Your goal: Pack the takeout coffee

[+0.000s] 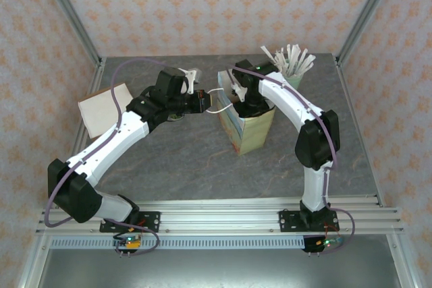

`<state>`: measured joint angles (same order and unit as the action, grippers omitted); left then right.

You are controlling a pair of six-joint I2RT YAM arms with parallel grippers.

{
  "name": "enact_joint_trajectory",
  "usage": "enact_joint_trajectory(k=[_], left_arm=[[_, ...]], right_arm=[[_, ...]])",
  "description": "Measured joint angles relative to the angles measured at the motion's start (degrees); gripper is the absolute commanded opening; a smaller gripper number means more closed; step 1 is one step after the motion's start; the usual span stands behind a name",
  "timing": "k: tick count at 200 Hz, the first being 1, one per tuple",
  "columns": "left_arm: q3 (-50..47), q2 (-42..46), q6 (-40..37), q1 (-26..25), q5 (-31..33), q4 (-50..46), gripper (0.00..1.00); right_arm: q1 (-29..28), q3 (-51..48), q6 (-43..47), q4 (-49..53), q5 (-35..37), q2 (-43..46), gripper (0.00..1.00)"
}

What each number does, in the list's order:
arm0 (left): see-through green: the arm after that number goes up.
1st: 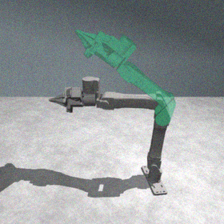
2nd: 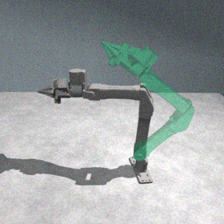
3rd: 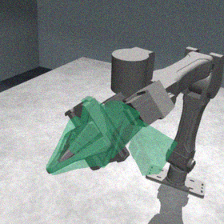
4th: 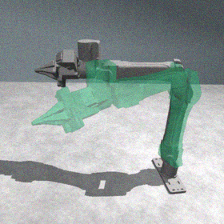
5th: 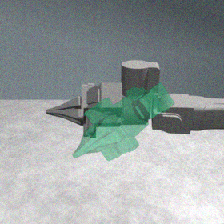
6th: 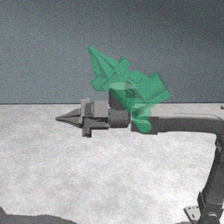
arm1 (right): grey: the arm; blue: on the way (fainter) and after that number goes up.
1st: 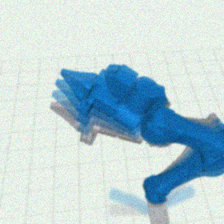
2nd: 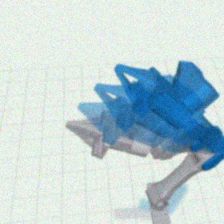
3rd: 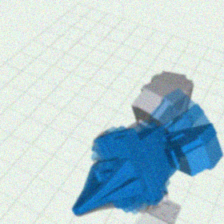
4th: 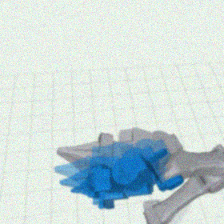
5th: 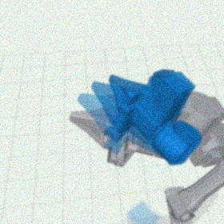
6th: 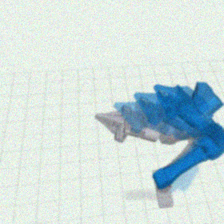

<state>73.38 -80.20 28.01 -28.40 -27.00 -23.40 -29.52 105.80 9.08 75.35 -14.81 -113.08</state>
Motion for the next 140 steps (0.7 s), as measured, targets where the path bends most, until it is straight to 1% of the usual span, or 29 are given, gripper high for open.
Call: enact_joint_trajectory(k=[48,69,92,140], left_arm=[[-0.13,0.0,0.0,0.0,0.0,-0.02,0.0],[-0.17,0.0,0.0,0.0,0.0,-0.11,0.0],[-0.22,0.0,0.0,0.0,0.0,-0.09,0.0],[-0.37,0.0,0.0,0.0,0.0,-0.13,0.0]], right_arm=[[0.0,0.02,-0.02,-0.39,-0.02,0.13,0.44],[0.0,0.57,0.0,0.09,-0.04,0.04,0.47],[0.0,1.16,0.0,0.66,-0.04,-0.28,0.51],[-0.02,1.44,-0.02,1.07,-0.02,-0.35,0.64]])
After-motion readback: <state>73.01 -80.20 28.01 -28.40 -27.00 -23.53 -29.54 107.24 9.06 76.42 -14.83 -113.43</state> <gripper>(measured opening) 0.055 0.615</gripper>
